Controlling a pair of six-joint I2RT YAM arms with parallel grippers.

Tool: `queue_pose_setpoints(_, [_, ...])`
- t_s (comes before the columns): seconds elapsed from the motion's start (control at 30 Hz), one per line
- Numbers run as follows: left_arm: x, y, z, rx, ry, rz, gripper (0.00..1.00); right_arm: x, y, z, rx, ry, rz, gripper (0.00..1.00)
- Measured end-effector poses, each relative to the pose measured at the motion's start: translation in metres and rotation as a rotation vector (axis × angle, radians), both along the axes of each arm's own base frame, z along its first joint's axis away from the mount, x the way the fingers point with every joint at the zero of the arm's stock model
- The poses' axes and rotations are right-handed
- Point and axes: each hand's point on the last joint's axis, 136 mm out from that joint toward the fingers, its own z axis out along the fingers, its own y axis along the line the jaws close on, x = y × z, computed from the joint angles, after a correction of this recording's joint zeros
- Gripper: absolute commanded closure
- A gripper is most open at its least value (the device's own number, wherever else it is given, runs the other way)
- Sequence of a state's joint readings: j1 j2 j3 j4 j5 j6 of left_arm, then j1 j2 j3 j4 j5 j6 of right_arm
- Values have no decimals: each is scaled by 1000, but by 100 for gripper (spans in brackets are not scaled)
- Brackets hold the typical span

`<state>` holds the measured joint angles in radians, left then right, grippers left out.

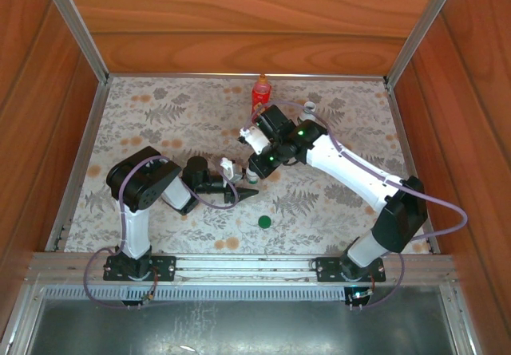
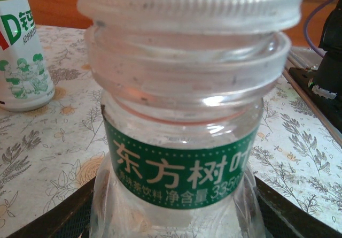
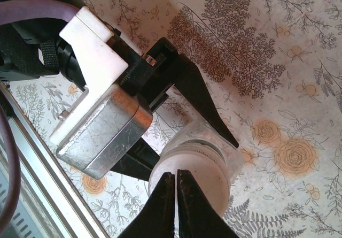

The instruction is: Screw on the bottle caps

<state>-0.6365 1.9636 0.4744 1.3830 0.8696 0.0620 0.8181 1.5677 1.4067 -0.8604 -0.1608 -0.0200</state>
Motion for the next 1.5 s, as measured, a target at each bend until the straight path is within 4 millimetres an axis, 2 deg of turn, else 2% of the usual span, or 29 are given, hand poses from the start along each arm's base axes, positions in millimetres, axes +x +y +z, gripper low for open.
queue_pose_setpoints(0.5, [1,0,0,0,10,-2,40,2,-2,-1,-6,-11,-15,89])
queue_pose_setpoints(0.87, [1,6,0,5,19,12,40,-2,-1,8,109,-44,-65,66])
queue_pose_setpoints(1.17, [0,8,0,17,11,17,40,13,0,26,228,-109,-177,65])
queue_pose_setpoints(1.5, [-2,12,0,25,14,23,40,22,5,2,212,-40,-203,66])
